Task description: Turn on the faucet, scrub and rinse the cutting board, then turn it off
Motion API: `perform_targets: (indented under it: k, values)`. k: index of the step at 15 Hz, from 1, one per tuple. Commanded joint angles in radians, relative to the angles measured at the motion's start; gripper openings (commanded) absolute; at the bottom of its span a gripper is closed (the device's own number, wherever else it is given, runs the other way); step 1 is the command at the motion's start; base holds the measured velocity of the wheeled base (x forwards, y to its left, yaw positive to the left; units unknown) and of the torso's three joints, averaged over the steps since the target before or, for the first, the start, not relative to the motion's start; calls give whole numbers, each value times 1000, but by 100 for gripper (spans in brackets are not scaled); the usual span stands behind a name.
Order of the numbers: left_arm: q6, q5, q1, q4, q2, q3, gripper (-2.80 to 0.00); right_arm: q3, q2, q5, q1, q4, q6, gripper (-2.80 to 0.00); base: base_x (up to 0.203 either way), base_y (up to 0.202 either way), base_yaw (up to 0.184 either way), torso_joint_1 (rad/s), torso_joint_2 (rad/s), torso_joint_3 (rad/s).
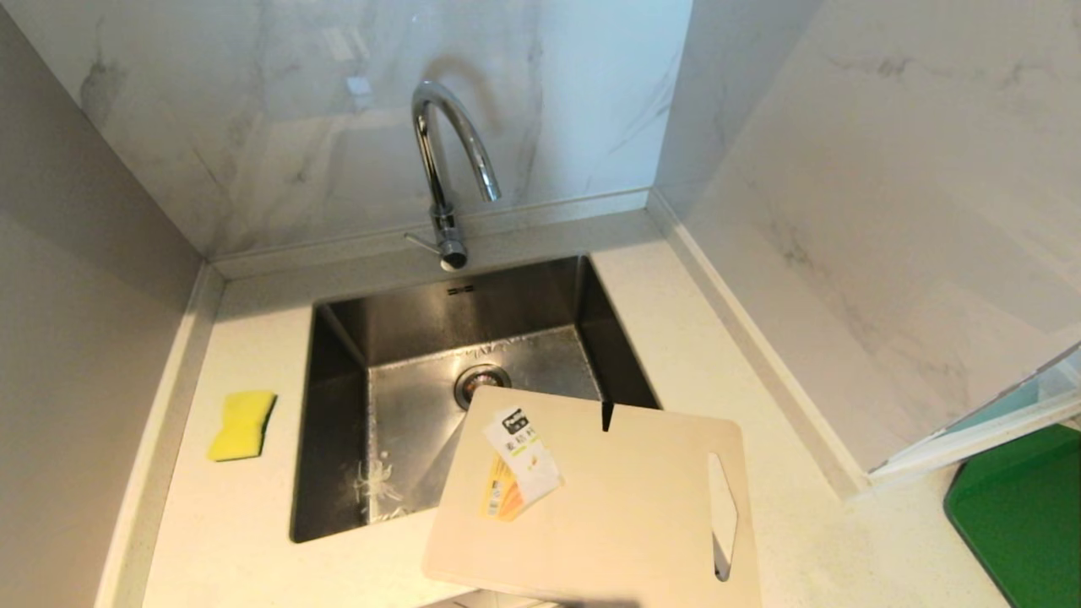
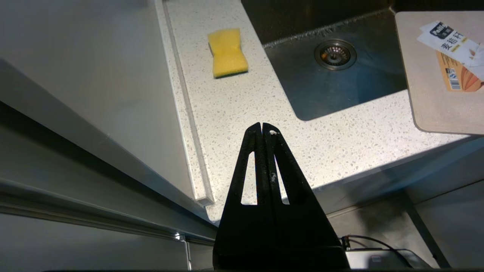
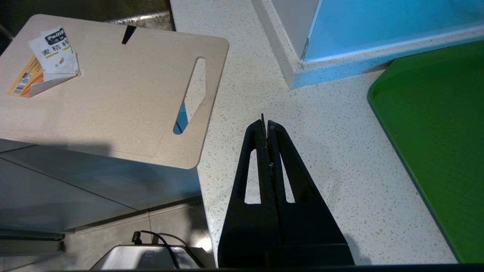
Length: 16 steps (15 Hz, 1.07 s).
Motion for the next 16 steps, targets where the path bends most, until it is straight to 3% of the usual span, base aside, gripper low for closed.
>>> perform_targets:
  k: [1, 4, 6, 9, 16]
  values:
    - [-9, 0, 0, 0, -16, 1, -280, 0, -1, 0, 1, 0, -1, -280, 0, 0, 0, 0, 0, 0]
    - [-23, -1, 0, -2, -16, 2, -280, 0, -1, 0, 0, 0, -1, -280, 0, 0, 0, 0, 0, 0]
    - [-80, 2, 0, -5, -16, 0, -280, 0, 0, 0, 0, 0, -1, -280, 0, 0, 0, 0, 0, 0]
    - [-112, 27, 0, -9, -16, 1, -280, 0, -1, 0, 1, 0, -1, -280, 0, 0, 0, 0, 0, 0]
    - [-113, 28, 0, -9, -16, 2, -280, 0, 0, 0, 0, 0, -1, -280, 0, 0, 0, 0, 0, 0]
